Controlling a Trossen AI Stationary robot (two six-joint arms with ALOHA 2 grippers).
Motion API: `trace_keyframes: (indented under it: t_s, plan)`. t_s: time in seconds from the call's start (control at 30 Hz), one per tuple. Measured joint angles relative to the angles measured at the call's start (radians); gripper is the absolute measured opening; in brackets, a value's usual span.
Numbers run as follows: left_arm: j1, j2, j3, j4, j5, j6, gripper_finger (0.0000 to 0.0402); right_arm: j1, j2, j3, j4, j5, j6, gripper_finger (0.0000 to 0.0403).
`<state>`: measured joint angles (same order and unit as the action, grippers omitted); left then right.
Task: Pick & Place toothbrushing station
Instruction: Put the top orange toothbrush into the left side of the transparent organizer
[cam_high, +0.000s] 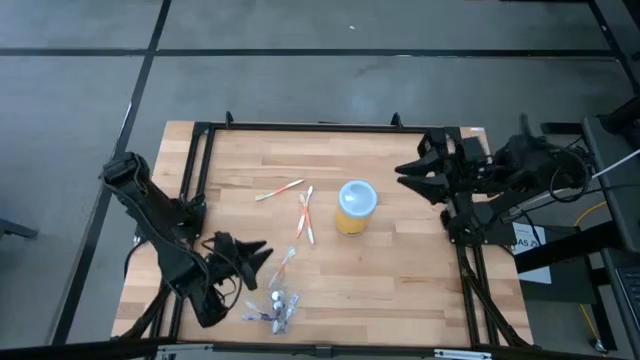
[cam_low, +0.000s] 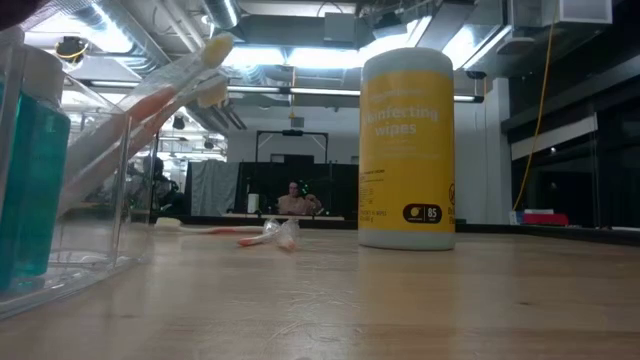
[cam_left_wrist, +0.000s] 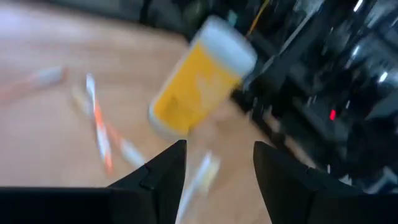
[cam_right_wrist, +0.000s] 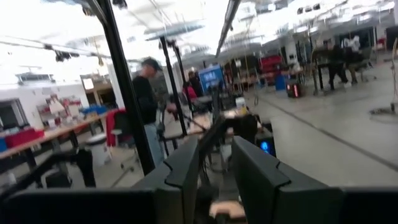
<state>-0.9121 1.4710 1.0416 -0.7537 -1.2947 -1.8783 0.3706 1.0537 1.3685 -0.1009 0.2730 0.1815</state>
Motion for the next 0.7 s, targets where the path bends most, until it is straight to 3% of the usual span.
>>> trace_keyframes:
  t_s: [0.17,0.23,0.3,0.4,0.6,0.7]
  plan:
    - [-0.002,-0.101,0.001,-0.007,-0.265,0.117,0.0182,0.0,0.045,0.0,-0.093,-0.009,0.049,0.01]
    - [0.0,-0.153,0.001,-0.008,-0.27,0.182,0.0182,-0.004,0.073,0.0,-0.127,-0.045,0.072,0.01]
    - [0.009,-0.21,0.002,0.002,-0.187,0.292,0.0182,-0.019,0.096,0.0,-0.144,-0.065,0.072,0.01]
    - [0.066,-0.263,0.002,0.029,0.03,0.471,0.0173,-0.05,0.107,0.0,-0.169,-0.083,0.068,0.01]
    - [0.286,-0.331,0.002,-0.041,0.335,0.597,0.0134,-0.154,0.094,0.0,-0.176,-0.167,0.059,0.01]
    - [0.372,-0.355,0.002,-0.065,0.422,0.662,0.0116,-0.203,0.089,0.0,-0.201,-0.238,0.084,0.01]
